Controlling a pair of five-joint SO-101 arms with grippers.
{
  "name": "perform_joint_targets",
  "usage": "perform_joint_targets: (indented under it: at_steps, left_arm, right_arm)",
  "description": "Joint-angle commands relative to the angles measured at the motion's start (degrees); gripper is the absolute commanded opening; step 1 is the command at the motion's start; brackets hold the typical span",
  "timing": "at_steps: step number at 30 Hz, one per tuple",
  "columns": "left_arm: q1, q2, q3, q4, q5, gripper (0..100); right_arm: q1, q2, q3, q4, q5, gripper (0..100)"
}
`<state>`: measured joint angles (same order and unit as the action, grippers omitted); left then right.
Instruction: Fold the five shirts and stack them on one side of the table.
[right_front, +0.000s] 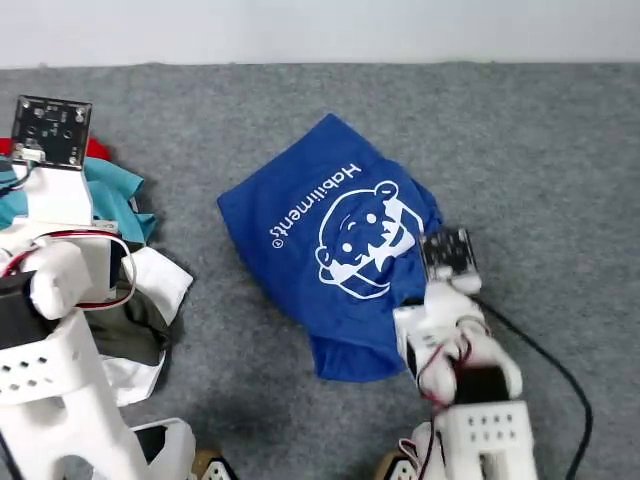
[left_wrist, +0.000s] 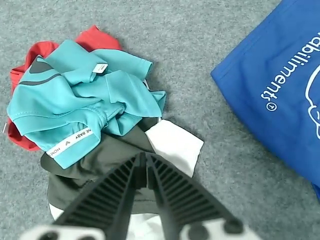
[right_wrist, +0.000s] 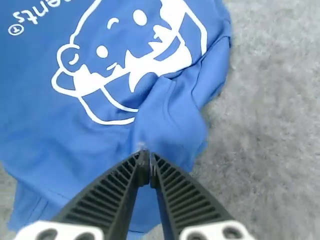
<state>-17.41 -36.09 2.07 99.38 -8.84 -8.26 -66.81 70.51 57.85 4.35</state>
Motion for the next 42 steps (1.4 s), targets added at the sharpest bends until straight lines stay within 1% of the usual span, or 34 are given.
perform_joint_targets:
  at_steps: [1,6,9,12,14,17,19,20,25,30,35,37,40,41,42]
  left_arm:
    - [0.1,-1.1,0.1,-1.2,0.5,1]
    - [0.1,-1.1,0.1,-1.1,0.5,1]
    - [0.1,-1.1,1.1,-1.2,0.5,1]
    - [0.1,-1.1,3.9,-1.4,0.5,1]
    - [0.1,-1.2,5.8,-1.4,0.5,1]
    - [0.1,-1.5,7.2,-1.4,0.5,1]
    - [0.1,-1.5,7.3,-1.4,0.5,1]
    - [0.1,-1.5,7.3,-1.5,0.5,1]
    - [0.1,-1.5,7.3,-1.5,0.5,1]
    - [0.1,-1.5,7.3,-1.5,0.5,1]
    - [0.1,-1.5,7.3,-1.5,0.5,1]
    - [0.1,-1.5,7.3,-1.5,0.5,1]
    - [0.1,-1.5,7.4,-1.5,0.5,1]
    - [0.1,-1.5,7.4,-1.5,0.5,1]
    - [0.1,-1.3,7.4,-1.5,0.5,1]
  right_arm:
    - [-0.7,19.1,-16.4,5.9,1.1,1.5]
    - [-0.7,35.6,-36.7,21.8,10.7,1.5]
    - [-1.6,42.0,-45.2,29.0,11.3,1.6]
    - [-4.6,46.5,-49.1,34.1,11.8,3.0]
    - [-7.4,48.6,-49.3,36.7,11.8,8.4]
    - [-11.8,50.5,-49.1,39.0,11.6,20.6]
    - [-14.1,51.0,-49.1,39.2,11.3,27.2]
    - [-15.1,51.4,-49.1,38.8,11.3,28.5]
    - [-18.1,54.1,-44.6,31.7,11.3,28.5]
    - [-17.5,59.4,-38.5,22.6,11.3,28.5]
    - [-12.0,64.2,-38.2,17.3,12.2,27.8]
    - [-9.4,64.9,-39.0,16.7,15.3,22.1]
    - [-5.3,65.2,-40.9,16.2,22.6,3.9]
    - [-3.7,65.2,-41.8,16.0,24.4,0.0]
    - [-2.0,65.3,-42.8,16.0,25.6,2.1]
